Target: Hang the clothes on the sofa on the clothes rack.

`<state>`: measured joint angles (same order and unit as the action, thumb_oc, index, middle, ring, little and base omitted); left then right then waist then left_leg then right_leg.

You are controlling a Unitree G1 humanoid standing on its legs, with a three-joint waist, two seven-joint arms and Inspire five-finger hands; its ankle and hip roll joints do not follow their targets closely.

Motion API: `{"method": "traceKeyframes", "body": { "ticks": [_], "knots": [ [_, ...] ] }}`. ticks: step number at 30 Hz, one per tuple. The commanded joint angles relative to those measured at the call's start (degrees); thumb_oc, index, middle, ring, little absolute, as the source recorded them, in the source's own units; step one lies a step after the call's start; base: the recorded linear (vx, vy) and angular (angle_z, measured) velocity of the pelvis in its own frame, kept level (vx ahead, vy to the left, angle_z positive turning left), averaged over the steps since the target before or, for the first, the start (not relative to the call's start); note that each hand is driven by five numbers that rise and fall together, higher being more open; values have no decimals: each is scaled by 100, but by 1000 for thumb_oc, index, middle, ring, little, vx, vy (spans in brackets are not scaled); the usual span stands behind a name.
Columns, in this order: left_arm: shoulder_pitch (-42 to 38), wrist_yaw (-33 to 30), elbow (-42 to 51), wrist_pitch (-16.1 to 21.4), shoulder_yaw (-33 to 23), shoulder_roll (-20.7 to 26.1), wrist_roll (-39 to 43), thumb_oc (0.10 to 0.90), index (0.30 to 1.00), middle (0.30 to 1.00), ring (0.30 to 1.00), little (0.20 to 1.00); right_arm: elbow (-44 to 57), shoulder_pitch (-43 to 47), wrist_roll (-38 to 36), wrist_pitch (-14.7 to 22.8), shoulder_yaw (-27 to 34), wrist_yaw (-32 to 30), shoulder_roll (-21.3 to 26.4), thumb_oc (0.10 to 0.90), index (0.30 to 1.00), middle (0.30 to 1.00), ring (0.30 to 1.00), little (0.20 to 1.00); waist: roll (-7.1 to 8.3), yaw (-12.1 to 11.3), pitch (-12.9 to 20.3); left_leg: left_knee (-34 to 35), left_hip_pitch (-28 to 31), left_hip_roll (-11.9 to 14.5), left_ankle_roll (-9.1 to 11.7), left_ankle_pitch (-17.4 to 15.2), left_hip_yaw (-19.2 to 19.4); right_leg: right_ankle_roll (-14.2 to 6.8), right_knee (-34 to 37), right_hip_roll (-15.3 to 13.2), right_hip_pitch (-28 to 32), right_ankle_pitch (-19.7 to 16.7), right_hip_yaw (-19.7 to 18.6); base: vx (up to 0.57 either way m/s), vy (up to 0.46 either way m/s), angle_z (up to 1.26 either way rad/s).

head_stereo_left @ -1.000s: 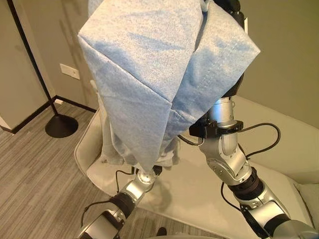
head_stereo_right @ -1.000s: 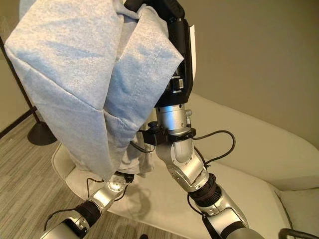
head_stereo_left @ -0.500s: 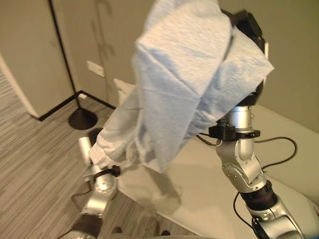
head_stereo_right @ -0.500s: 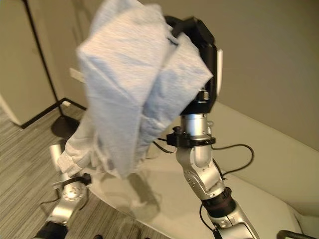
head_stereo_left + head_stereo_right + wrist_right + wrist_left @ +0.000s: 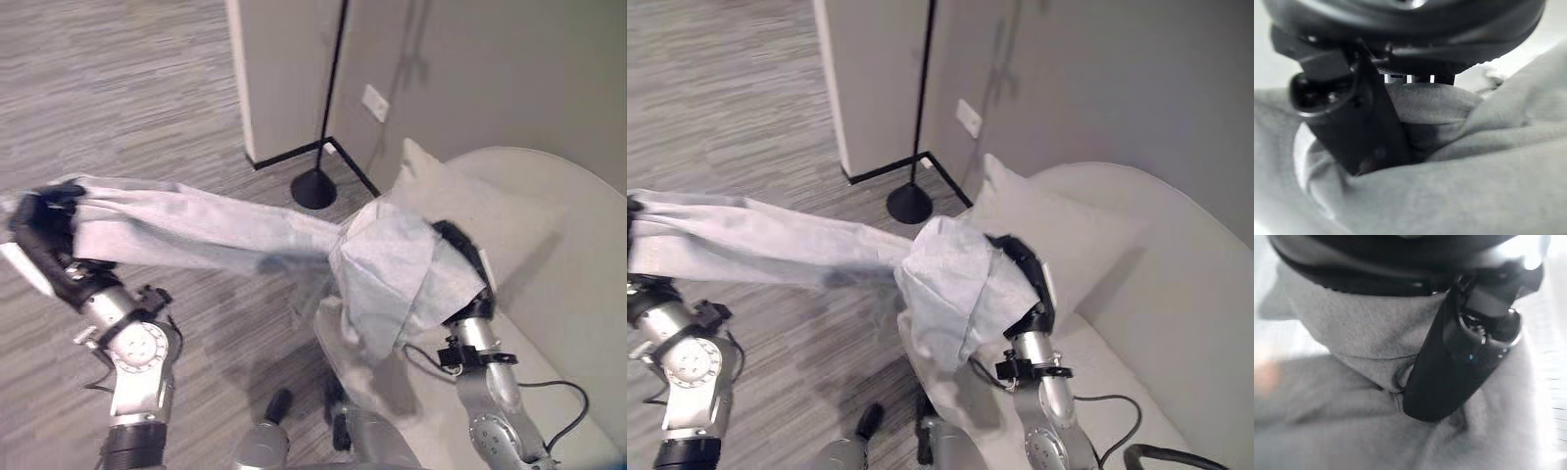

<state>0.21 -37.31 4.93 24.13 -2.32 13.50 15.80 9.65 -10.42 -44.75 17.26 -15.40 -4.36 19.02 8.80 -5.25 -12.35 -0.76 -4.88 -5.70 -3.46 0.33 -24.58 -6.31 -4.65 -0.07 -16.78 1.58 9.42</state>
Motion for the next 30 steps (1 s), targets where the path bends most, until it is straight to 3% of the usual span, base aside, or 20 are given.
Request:
{"method": "traceKeyframes", "body": {
  "ticks": [1, 4, 6, 7, 8, 9, 10, 11, 12, 13, 14, 15, 16, 18, 19, 22, 23, 24, 25, 30],
  "knots": [
    [24, 1432, 653, 248, 837, 32, 571, 400, 300, 300, 300, 300, 663, 115, -266, 232, 52, 427, 130, 400, 300, 300, 300, 300, -114, 568, 299, 576, 1756, -738, -35, -619, -35, -112, 523, 142, -183, -1180, 964, 456, 37, 116],
    [217, 2039, 741, 227, 1636, -201, 1424, 400, 300, 300, 300, 300, 487, -104, -325, 131, -195, 502, 59, 400, 300, 300, 300, 300, -428, 830, 579, 551, 2046, -621, 51, -528, -348, 234, 505, 305, -120, -1002, 938, 473, 46, 57],
    [223, 2187, 773, 192, 1916, -87, 1731, 400, 300, 300, 300, 300, 437, 32, -215, 152, -313, 411, 144, 400, 300, 300, 300, 300, -726, 877, 684, 371, 2059, -460, 283, -308, -141, 333, 464, 369, 30, -857, 1104, 412, 100, 9],
    [175, 2208, 753, 167, 2022, -68, 1784, 400, 300, 300, 300, 300, 426, 76, -110, 188, -300, 405, 169, 400, 300, 300, 300, 300, -874, 892, 772, 202, 2038, -392, 499, -19, -8, 355, 472, 382, 135, -791, 1210, 266, 85, -1],
    [174, 2209, 751, 169, 2024, -72, 1784, 400, 300, 300, 300, 300, 426, 75, -109, 189, -299, 404, 172, 400, 300, 300, 300, 300, -882, 896, 775, 204, 2038, -388, 499, -19, -13, 353, 474, 383, 135, -791, 1217, 288, 88, 24],
    [138, 2222, 722, 158, 2070, -39, 1738, 400, 300, 300, 300, 300, 401, 113, -24, 220, -274, 397, 190, 400, 300, 300, 300, 300, -986, 924, 848, -5, 1959, -313, 724, 263, 225, 352, 490, 357, 257, -722, 1321, 352, 155, 37],
    [182, 2211, 749, 183, 2053, -15, 1786, 400, 300, 300, 300, 300, 385, 132, -109, 294, -250, 414, 230, 400, 300, 300, 300, 300, -1070, 1011, 947, -598, 1679, -98, 1125, 509, 1197, 344, 553, 258, 511, -674, 1453, 459, 193, 41],
    [178, 2199, 753, 177, 2033, -2, 1812, 400, 300, 300, 300, 300, 381, 148, -145, 341, -235, 388, 232, 400, 300, 300, 300, 300, -1059, 1075, 962, -1076, 1452, 84, 1357, 721, 1902, 366, 611, 156, 660, -635, 1504, 422, 151, 43],
    [176, 2245, 782, 191, 2021, 47, 1873, 400, 300, 300, 300, 300, 406, 175, -174, 370, -244, 360, 238, 400, 300, 300, 300, 300, -967, 1075, 942, -1565, 1181, 248, 1425, 748, 2479, 381, 675, 58, 808, -627, 1490, 200, 47, 51],
    [173, 2247, 781, 191, 2021, 51, 1876, 400, 300, 300, 300, 300, 406, 178, -174, 370, -242, 360, 233, 400, 300, 300, 300, 300, -949, 1079, 952, -1571, 1153, 226, 1415, 767, 2479, 377, 675, 33, 786, -643, 1490, 375, -76, 58],
    [234, 2213, 816, 136, 1935, 124, 1864, 400, 300, 300, 300, 300, 454, 189, -87, 396, -207, 318, 279, 400, 300, 300, 300, 300, -623, 1121, 932, -2544, 863, 1270, 1151, 583, 3964, 376, 841, -243, 1119, -581, 1574, 451, -129, 35],
    [274, 2213, 772, 111, 1863, 151, 1876, 400, 300, 300, 300, 300, 460, 184, -47, 381, -201, 298, 292, 400, 300, 300, 300, 300, -523, 1139, 940, -2672, 835, 1730, 1059, 294, 4520, 315, 916, -289, 1308, -469, 1518, 563, -100, 25],
    [351, 2220, 794, 66, 1757, 181, 1893, 400, 300, 300, 300, 300, 492, 164, -47, 371, -184, 286, 284, 400, 300, 300, 300, 300, -444, 1059, 892, -2706, 710, 1900, 981, -24, 4895, 247, 938, -365, 1433, -451, 1414, 357, 29, 16],
    [473, 2218, 822, 14, 1670, 225, 1845, 400, 300, 300, 300, 300, 635, 105, -33, 315, -188, 374, 319, 400, 300, 300, 300, 300, -348, 910, 810, -2286, 151, 1761, 964, -312, 4791, 135, 960, -538, 1620, -466, 1210, 213, 197, 7],
    [513, 2252, 826, 7, 1645, 226, 1813, 400, 300, 300, 300, 300, 665, 36, -41, 294, -191, 443, 364, 400, 300, 300, 300, 300, -321, 883, 811, -1856, 23, 1752, 1003, -267, 4733, 48, 953, -652, 1691, -445, 1155, 97, 284, -31],
    [527, 2257, 834, 46, 1568, 185, 1701, 400, 300, 300, 300, 300, 775, -145, -52, 272, -97, 543, 416, 400, 300, 300, 300, 300, -425, 860, 780, -349, -110, 2012, 1121, 458, 4615, -55, 935, -832, 1876, -378, 1052, 170, 311, -35],
    [517, 2206, 847, 89, 1544, 150, 1700, 400, 300, 300, 300, 300, 825, -160, -68, 283, -109, 557, 410, 400, 300, 300, 300, 300, -479, 834, 770, -49, -131, 2151, 1188, 714, 4430, -77, 923, -836, 1935, -320, 958, 167, 210, -15],
    [517, 2205, 847, 89, 1545, 148, 1699, 400, 300, 300, 300, 300, 827, -161, -68, 283, -109, 557, 413, 400, 300, 300, 300, 300, -482, 836, 763, -17, -108, 2149, 1192, 735, 4430, -74, 924, -833, 1945, -318, 961, 245, 330, -35],
    [454, 2079, 830, 179, 1496, 97, 1693, 400, 300, 300, 300, 300, 808, -80, -17, 327, -147, 468, 408, 400, 300, 300, 300, 300, -580, 773, 758, 445, -178, 2392, 1315, 1139, 3916, -118, 901, -857, 2070, -244, 731, 254, 362, -48],
    [250, 1816, 754, 460, 1436, 27, 1629, 400, 300, 300, 300, 300, 742, 347, 139, 315, -474, 329, 578, 400, 300, 300, 300, 300, -705, 631, 733, 543, -219, 3037, 1738, 1670, 2368, -339, 730, -1206, 2195, -45, -47, 259, 511, -49]
  ]
}}
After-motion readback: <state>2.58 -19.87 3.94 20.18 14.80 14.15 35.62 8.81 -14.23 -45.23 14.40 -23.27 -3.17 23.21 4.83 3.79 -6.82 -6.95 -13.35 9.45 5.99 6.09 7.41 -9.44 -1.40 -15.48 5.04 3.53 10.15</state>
